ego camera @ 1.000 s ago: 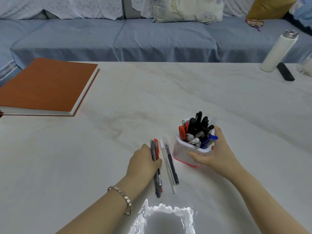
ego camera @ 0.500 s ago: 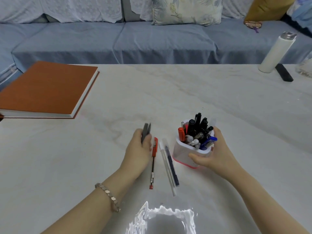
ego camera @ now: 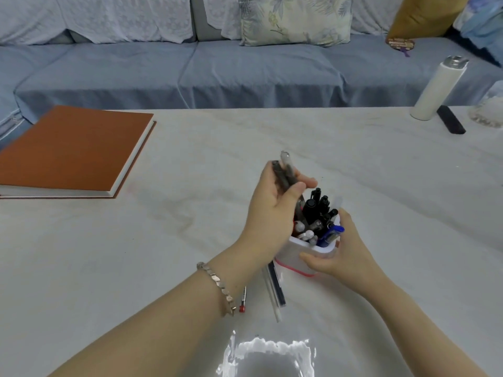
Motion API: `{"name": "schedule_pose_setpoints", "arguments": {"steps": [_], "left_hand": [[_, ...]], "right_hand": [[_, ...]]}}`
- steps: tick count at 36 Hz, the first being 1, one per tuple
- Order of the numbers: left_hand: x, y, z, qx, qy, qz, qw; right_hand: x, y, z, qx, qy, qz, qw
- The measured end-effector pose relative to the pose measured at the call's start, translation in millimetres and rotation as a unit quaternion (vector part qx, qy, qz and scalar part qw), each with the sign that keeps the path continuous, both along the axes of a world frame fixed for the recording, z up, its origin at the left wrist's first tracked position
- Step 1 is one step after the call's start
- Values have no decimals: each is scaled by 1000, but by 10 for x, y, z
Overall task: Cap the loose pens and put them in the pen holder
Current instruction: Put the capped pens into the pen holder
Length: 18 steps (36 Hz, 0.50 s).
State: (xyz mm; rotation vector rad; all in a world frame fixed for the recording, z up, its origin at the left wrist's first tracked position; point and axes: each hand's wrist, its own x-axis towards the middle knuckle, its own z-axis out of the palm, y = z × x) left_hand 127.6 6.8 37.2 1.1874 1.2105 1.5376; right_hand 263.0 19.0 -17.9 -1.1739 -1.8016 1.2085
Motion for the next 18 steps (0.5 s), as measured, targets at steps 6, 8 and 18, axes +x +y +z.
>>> {"name": "schedule_pose_setpoints", "arguments": {"steps": [6, 8, 18], "left_hand": [[-145, 57, 56, 57, 176, 26, 982], [-182, 80, 36, 58, 202, 31, 977], [-176, 29, -84, 52, 278, -37, 958]], "right_hand": [[22, 31, -76, -8, -17, -8, 1000], [30, 42, -94, -16, -20, -11, 1000], [15, 15, -59, -16, 8, -6, 1000]]}}
